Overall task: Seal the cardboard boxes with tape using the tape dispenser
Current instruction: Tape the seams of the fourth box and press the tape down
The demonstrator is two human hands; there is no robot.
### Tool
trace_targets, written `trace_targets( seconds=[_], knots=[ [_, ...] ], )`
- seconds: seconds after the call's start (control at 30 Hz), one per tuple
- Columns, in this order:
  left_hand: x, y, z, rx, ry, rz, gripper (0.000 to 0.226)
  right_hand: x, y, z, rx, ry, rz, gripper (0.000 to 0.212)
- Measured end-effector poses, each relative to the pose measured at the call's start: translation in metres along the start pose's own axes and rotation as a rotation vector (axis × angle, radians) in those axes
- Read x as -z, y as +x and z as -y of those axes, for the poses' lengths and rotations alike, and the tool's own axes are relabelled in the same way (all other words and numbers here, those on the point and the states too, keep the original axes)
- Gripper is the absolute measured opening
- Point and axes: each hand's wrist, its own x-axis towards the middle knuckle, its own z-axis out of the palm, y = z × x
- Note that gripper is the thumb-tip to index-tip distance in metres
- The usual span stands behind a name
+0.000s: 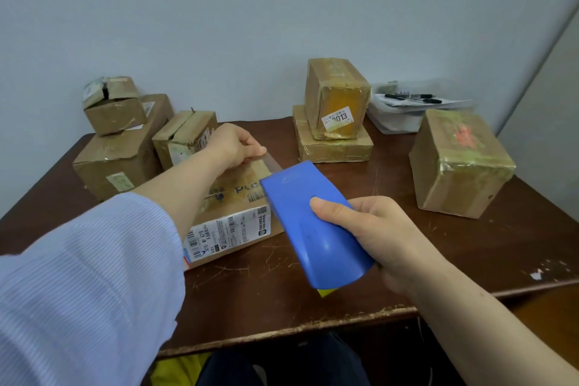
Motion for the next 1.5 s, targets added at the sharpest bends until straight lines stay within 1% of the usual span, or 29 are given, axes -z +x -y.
trace_targets(
  seconds=[0.1,0.17,0.23,0.3,0.33,0.37,0.4,0.43,0.47,0.5,0.57,0.63,0.77,0.9,0.97,1.03,1.1,1.13,1.17,1.2,1.27,1.3,1.33,1.37,1.4,1.43,1.47,1.5],
  knots=[
    [-0.005,-0.001,0.003,-0.008,0.044,-0.027,0.014,-0.002,0.001,-0.002,0.011,-0.002,-0.007,0.032],
    [-0.008,-0.002,0.004,-0.018,0.082,-0.040,0.019,-0.003,0.001,-0.002,0.013,0.001,-0.012,0.031],
    [-0.011,-0.001,0.005,-0.005,0.158,-0.042,0.030,-0.002,0.001,-0.002,0.010,0.005,-0.017,0.030],
    [-0.010,0.000,0.008,0.038,0.208,-0.053,0.047,-0.002,0.001,-0.002,0.004,0.012,-0.015,0.028],
    [-0.008,-0.003,0.007,0.030,0.212,-0.098,0.048,-0.001,0.000,-0.002,0.003,0.013,-0.012,0.028],
    [-0.006,-0.005,0.008,-0.020,0.207,-0.178,0.043,-0.001,0.000,-0.002,0.003,0.014,-0.011,0.028],
    [-0.004,-0.008,0.009,-0.116,0.214,-0.259,0.034,-0.001,0.000,-0.003,0.005,0.016,-0.012,0.028],
    [-0.004,-0.015,0.008,-0.210,0.236,-0.300,0.031,0.000,0.000,-0.003,0.006,0.019,-0.013,0.028],
    [-0.005,-0.024,0.007,-0.276,0.279,-0.294,0.032,0.000,-0.001,-0.002,0.006,0.018,-0.014,0.028],
    [-0.008,-0.032,0.007,-0.309,0.340,-0.249,0.033,-0.001,-0.001,-0.002,0.005,0.013,-0.015,0.028],
    [-0.015,-0.044,0.009,-0.270,0.468,-0.093,0.041,-0.002,-0.001,-0.002,0.004,-0.003,-0.020,0.028],
    [-0.019,-0.051,0.013,-0.215,0.506,-0.009,0.048,-0.005,-0.002,-0.003,0.011,-0.019,-0.019,0.027],
    [-0.019,-0.051,0.012,-0.234,0.512,-0.020,0.046,-0.002,-0.005,-0.007,0.021,-0.046,-0.048,0.030],
    [-0.021,-0.051,0.010,-0.172,0.525,-0.039,0.049,0.015,-0.022,-0.021,0.003,-0.092,-0.063,0.038],
    [-0.022,-0.051,0.010,-0.170,0.519,-0.048,0.049,0.020,-0.032,-0.025,-0.017,-0.099,-0.050,0.043],
    [-0.022,-0.049,0.011,-0.177,0.506,-0.048,0.049,0.019,-0.034,-0.025,-0.034,-0.122,-0.066,0.050],
    [-0.022,-0.049,0.012,-0.174,0.495,-0.041,0.049,0.017,-0.028,-0.025,-0.034,-0.177,-0.123,0.066],
    [-0.022,-0.049,0.011,-0.168,0.492,-0.039,0.049,0.017,-0.025,-0.025,-0.019,-0.214,-0.148,0.074],
    [-0.021,-0.049,0.011,-0.163,0.491,-0.037,0.049,0.016,-0.023,-0.024,0.017,-0.248,-0.153,0.074],
    [-0.021,-0.049,0.011,-0.158,0.489,-0.035,0.049,0.015,-0.020,-0.022,0.071,-0.293,-0.138,0.068],
    [-0.021,-0.048,0.011,-0.155,0.479,-0.032,0.048,0.012,-0.018,-0.017,0.161,-0.438,-0.088,0.047],
    [-0.022,-0.047,0.012,-0.154,0.475,-0.030,0.048,0.009,-0.018,-0.013,0.167,-0.504,-0.067,0.043],
    [-0.023,-0.047,0.012,-0.153,0.473,-0.031,0.048,0.007,-0.017,-0.007,0.149,-0.553,-0.042,0.049],
    [-0.023,-0.047,0.012,-0.153,0.475,-0.033,0.048,0.005,-0.016,-0.002,0.116,-0.607,-0.014,0.066],
    [-0.023,-0.047,0.011,-0.151,0.477,-0.035,0.048,0.003,-0.016,0.004,0.082,-0.686,0.011,0.087],
    [-0.023,-0.047,0.011,-0.146,0.476,-0.035,0.048,0.000,-0.016,0.010,0.057,-0.801,0.033,0.103],
    [-0.023,-0.047,0.011,-0.143,0.473,-0.033,0.048,-0.003,-0.016,0.017,0.044,-0.933,0.053,0.113],
    [-0.023,-0.047,0.011,-0.144,0.469,-0.030,0.048,-0.007,-0.016,0.022,0.037,-1.063,0.071,0.115]
  ],
)
